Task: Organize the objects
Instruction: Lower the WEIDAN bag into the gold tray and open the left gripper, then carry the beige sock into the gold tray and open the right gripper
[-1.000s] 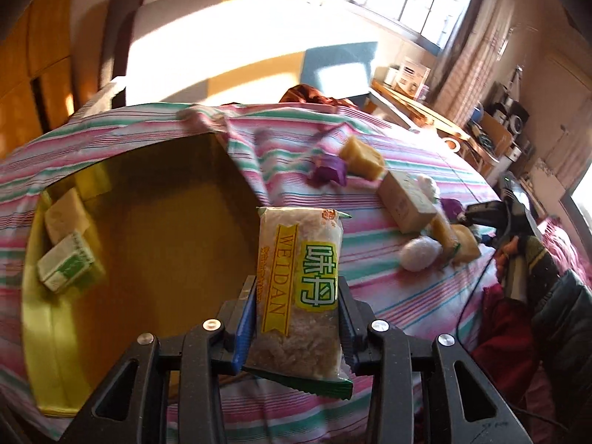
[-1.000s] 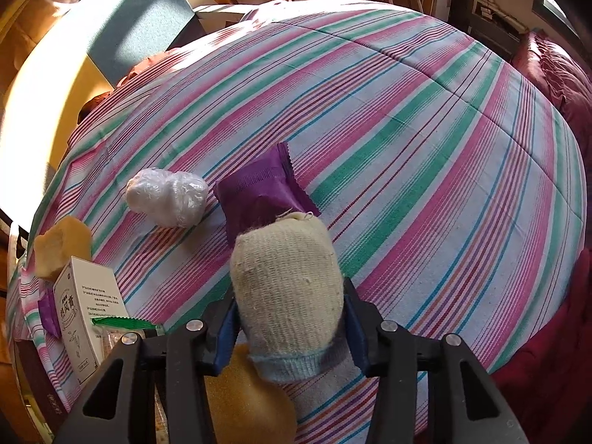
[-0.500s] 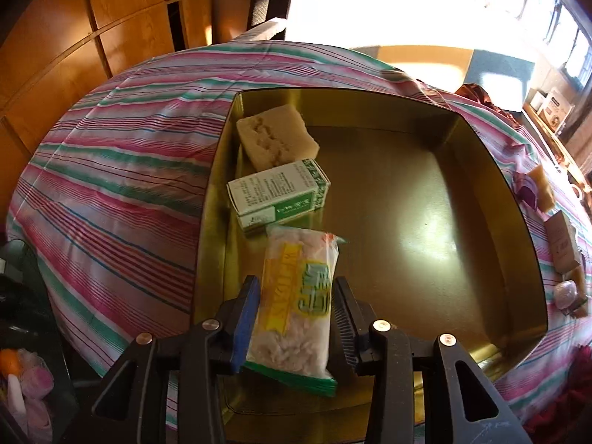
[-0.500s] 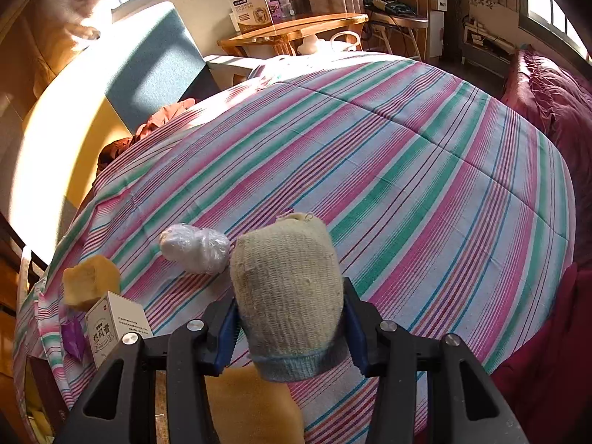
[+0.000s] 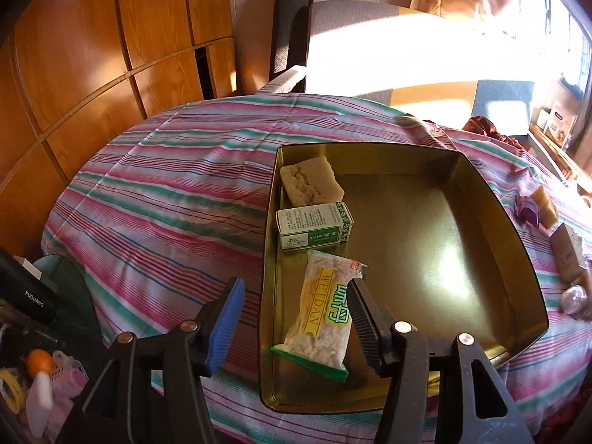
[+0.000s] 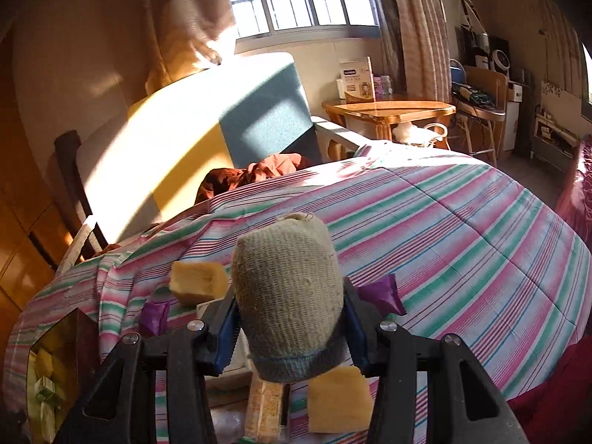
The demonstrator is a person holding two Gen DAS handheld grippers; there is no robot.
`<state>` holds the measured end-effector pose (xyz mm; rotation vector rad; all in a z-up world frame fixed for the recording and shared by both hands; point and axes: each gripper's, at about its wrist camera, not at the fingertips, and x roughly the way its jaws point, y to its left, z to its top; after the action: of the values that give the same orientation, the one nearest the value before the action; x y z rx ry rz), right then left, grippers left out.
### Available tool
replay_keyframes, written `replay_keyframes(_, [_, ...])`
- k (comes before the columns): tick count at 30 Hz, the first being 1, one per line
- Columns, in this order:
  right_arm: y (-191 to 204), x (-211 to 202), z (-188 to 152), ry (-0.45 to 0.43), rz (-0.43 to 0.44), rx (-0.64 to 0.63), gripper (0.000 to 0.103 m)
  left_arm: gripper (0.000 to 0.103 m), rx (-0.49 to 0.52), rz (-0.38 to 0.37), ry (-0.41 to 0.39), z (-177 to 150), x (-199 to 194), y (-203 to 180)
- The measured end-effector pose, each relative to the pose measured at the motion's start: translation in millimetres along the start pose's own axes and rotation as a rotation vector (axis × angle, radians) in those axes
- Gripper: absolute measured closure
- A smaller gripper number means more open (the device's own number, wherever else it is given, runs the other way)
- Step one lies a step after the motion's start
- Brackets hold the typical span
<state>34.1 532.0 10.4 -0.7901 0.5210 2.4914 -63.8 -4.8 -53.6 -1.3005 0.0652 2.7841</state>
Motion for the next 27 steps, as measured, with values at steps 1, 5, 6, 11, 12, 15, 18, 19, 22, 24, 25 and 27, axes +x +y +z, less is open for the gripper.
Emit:
replay_keyframes(1, [17.3, -4.6, -2.0, 0.008, 0.051, -0.036, 0.054, 0.043, -0.008, -0.004, -0.003, -1.7, -2.7, 2.6])
replay_keyframes(5, [101.7, -23.4, -19.1, 0.055, 0.244, -0.219, 0.054, 0.040, -0.041, -0.013, -0.012, -7.0, -8.8, 13.6])
replay_keyframes(6, [123.8, -27.1, -25.9, 0.080, 0.301, -0.262, 0.054, 0.040, -0.051, -0.013, -0.015, -8.5, -9.9, 16.3])
replay_keyframes(11, [229.8, -27.0, -83.7, 0.246, 0.488, -0.463, 0.054, 0.038, -0.098, -0.021, -0.031, -11.4, -16.2, 32.9])
replay_keyframes(12, [248.4, -25.6, -98.0, 0.281, 0.518, -0.496, 0.054, 0.036, -0.104, -0.020, -0.035, -12.0, -17.8, 35.7])
replay_keyframes(15, [295.8, -16.8, -138.7, 0.352, 0.551, -0.603, 0.054, 0.034, -0.124, -0.020, -0.043, -14.4, -20.4, 45.1])
replay_keyframes(18, [330.1, -0.8, -171.0, 0.440, 0.542, -0.667, 0.054, 0.033, -0.148, -0.020, -0.038, -18.4, -19.9, 55.2])
replay_keyframes(19, [339.7, 2.7, -180.6, 0.459, 0.545, -0.693, 0.053, 0.033, -0.156, -0.020, -0.035, -20.1, -19.4, 58.2])
replay_keyframes(22, [362.6, 12.0, -208.7, 0.549, 0.568, -0.765, 0.052, 0.033, -0.173, -0.013, -0.028, -24.9, -17.6, 66.2])
replay_keyframes(24, [371.6, 13.1, -222.2, 0.606, 0.622, -0.761, 0.052, 0.033, -0.181, -0.011, -0.023, -27.7, -16.3, 69.8])
replay_keyframes(25, [374.2, 13.2, -226.7, 0.627, 0.651, -0.755, 0.050, 0.032, -0.186, -0.010, -0.021, -29.0, -15.8, 71.3])
replay_keyframes(27, [376.1, 9.8, -232.3, 0.641, 0.695, -0.735, 0.044, 0.032, -0.190, -0.010, -0.015, -30.6, -14.5, 73.4])
